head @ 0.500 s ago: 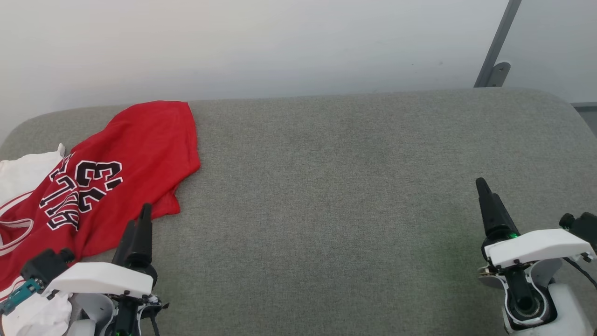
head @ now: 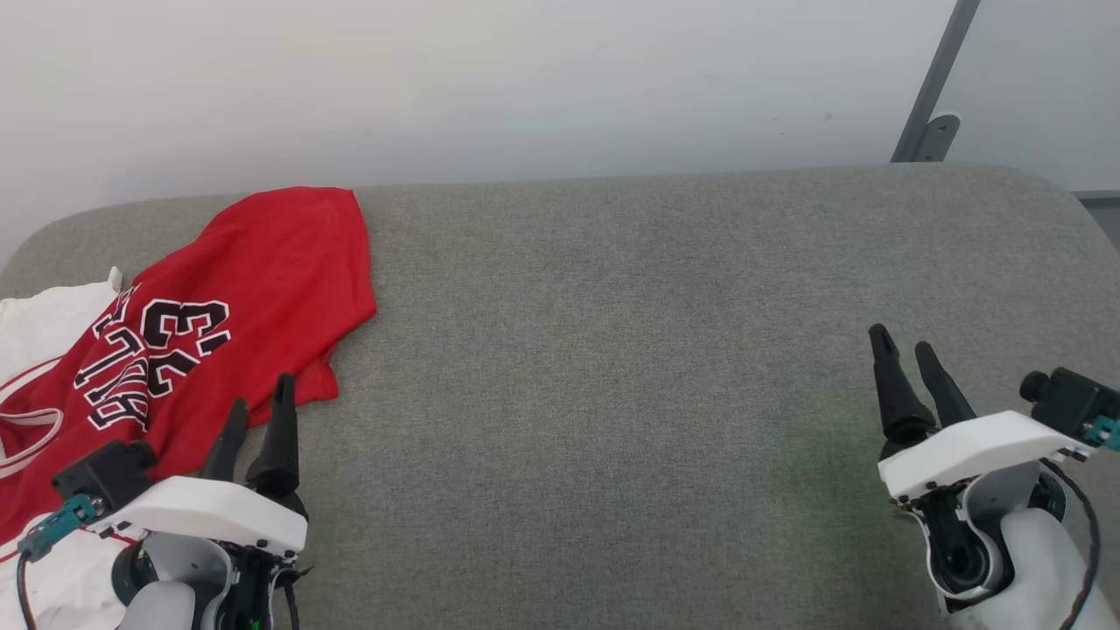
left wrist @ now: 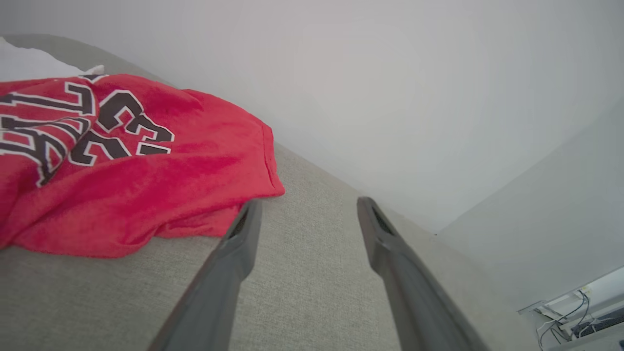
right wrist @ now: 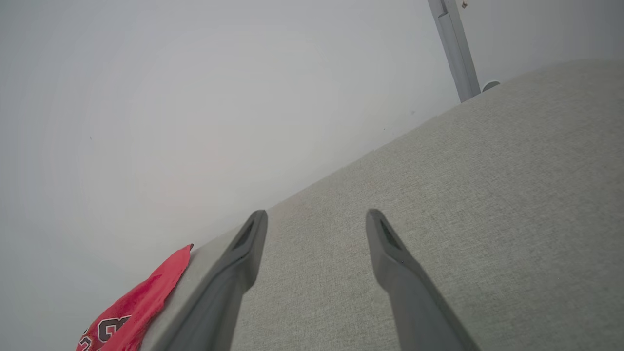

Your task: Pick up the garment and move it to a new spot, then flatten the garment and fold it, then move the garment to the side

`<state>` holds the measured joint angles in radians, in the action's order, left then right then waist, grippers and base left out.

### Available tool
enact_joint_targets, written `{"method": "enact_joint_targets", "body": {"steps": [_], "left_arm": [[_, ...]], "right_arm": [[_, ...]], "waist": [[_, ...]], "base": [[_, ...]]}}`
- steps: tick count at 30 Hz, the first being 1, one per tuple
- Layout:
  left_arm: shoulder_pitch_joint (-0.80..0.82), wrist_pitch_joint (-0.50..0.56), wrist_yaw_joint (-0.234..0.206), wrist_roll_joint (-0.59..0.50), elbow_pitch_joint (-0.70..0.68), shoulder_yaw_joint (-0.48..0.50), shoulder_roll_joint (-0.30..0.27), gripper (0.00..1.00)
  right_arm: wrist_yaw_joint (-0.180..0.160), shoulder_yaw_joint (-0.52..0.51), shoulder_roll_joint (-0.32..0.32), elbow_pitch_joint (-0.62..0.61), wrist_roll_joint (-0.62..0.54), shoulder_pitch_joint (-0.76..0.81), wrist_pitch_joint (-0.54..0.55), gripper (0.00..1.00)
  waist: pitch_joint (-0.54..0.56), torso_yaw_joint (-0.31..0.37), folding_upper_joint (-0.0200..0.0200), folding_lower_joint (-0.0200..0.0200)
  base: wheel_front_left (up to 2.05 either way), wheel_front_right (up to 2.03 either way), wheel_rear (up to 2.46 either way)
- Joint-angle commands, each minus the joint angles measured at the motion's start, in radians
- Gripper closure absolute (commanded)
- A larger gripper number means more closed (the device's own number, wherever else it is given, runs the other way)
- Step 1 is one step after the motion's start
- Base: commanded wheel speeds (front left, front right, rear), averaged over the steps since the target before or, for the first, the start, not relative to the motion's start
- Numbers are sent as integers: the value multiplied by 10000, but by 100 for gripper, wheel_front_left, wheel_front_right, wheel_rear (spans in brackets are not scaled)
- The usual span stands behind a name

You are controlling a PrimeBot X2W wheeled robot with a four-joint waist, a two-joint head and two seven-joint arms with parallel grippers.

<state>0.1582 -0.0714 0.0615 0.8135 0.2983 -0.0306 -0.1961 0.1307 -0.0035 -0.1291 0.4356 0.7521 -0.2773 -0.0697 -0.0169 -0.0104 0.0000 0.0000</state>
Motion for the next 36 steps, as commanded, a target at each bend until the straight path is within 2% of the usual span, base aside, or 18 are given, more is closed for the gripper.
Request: {"method": "enact_joint_targets", "body": {"steps": [1,24,36], "left_arm": [[268,-124,-61,-395,-83,-52,-166,0],[75,-772,-144,-2793,215,-409,-391,0],[203,-1074,119,-3780,510,-240,-278,0]], "right_arm": [[0,100,-84,-18,-442,-299,-137,0],[0,366,-261,614,-2926,-572,-787,0],[0,292,-215,790,-3761,-656,-1093,0]], "waist": [[2,1,0,0],[73,-41,0,0],[10,-76,0,0]], "base": [[0,0,0],[0,0,0],[0,0,0]]}}
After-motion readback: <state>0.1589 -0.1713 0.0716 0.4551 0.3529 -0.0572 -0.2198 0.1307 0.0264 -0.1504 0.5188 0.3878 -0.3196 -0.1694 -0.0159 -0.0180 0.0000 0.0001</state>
